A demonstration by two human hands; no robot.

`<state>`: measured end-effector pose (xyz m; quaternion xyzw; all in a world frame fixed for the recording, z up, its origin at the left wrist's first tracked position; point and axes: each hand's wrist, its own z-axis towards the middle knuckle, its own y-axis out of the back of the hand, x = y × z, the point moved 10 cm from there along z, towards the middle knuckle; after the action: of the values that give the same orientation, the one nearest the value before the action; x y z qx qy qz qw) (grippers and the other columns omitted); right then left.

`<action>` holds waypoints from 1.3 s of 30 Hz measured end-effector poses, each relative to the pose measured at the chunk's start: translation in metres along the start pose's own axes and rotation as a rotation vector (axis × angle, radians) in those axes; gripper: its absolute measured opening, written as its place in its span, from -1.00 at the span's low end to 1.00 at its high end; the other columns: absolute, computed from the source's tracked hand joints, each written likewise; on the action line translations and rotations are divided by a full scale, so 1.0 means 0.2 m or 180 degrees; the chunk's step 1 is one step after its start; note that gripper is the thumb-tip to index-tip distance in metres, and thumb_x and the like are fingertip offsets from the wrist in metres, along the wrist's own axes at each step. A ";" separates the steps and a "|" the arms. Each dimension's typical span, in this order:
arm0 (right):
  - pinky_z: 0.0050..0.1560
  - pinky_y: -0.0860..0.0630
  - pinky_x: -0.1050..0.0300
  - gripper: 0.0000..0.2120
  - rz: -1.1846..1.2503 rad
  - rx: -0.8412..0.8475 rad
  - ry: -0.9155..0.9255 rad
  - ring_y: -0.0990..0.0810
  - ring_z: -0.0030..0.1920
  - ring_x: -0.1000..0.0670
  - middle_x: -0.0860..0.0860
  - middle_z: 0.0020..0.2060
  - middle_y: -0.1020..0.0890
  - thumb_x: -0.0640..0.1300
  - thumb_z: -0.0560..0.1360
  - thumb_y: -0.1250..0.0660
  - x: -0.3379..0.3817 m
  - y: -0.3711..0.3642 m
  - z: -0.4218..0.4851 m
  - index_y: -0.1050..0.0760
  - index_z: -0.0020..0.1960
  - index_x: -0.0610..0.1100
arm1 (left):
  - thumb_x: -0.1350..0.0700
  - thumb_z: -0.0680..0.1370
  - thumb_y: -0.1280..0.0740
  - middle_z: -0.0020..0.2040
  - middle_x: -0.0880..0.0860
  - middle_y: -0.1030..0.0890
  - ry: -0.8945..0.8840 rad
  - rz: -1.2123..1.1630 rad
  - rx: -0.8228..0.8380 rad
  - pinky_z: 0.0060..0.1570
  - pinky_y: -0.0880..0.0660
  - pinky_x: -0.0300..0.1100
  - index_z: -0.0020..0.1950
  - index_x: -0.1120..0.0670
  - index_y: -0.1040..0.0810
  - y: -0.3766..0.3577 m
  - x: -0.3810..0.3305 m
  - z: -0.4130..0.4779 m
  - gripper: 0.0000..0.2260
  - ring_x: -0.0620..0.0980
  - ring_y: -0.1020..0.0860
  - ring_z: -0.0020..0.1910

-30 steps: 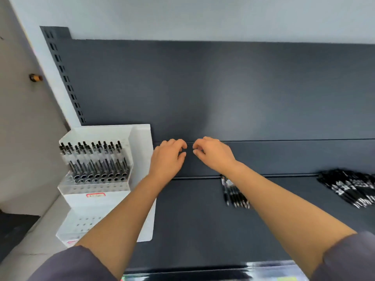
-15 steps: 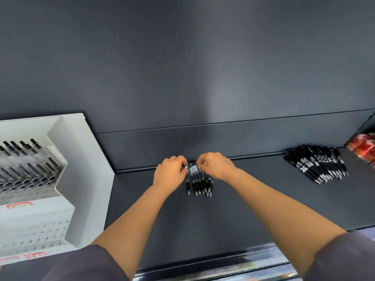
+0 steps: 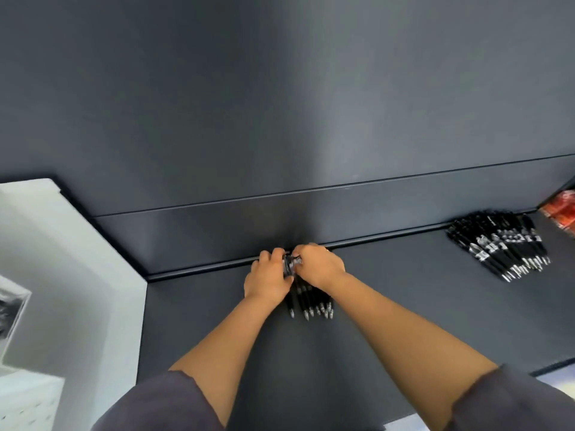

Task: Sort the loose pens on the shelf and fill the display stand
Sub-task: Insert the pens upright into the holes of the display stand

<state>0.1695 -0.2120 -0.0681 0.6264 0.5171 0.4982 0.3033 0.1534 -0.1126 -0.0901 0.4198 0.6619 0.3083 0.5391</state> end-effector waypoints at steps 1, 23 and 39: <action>-0.01 -0.52 -0.04 -0.72 -0.0022 -0.0074 -0.0043 -0.55 0.11 -0.17 -0.10 0.13 -0.51 -0.10 0.52 -0.21 0.00 0.00 0.01 -0.48 0.21 -0.06 | 0.02 0.51 -0.32 0.21 0.10 -0.37 -0.0023 0.0023 -0.0031 0.02 -0.45 0.03 0.35 0.01 -0.27 0.00 0.00 0.01 -0.56 0.14 -0.40 0.22; -0.10 -0.47 -0.01 -0.71 -0.0760 -0.0349 0.0064 -0.55 0.11 -0.27 -0.21 0.14 -0.47 -0.28 0.49 -0.27 0.13 -0.07 0.00 -0.41 0.21 -0.25 | 0.24 0.54 -0.21 0.20 0.18 -0.44 0.0241 0.0188 -0.0148 0.00 -0.45 -0.02 0.22 0.20 -0.41 0.04 0.09 -0.10 -0.75 0.19 -0.49 0.14; -0.06 -0.44 0.03 -0.67 0.0040 -0.0163 0.0607 -0.53 0.15 -0.25 -0.21 0.13 -0.53 -0.27 0.47 -0.24 0.22 -0.13 -0.30 -0.35 0.23 -0.17 | 0.28 0.54 -0.22 -0.13 0.19 -0.58 0.0558 -0.1011 -0.0806 -0.04 -0.53 0.03 0.05 0.19 -0.42 0.20 0.21 -0.56 -0.89 0.22 -0.57 -0.11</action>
<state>0.1037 -0.1716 -0.0587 0.5714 0.5268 0.5705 0.2654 0.0507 -0.0525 -0.0479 0.2108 0.7201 0.3354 0.5696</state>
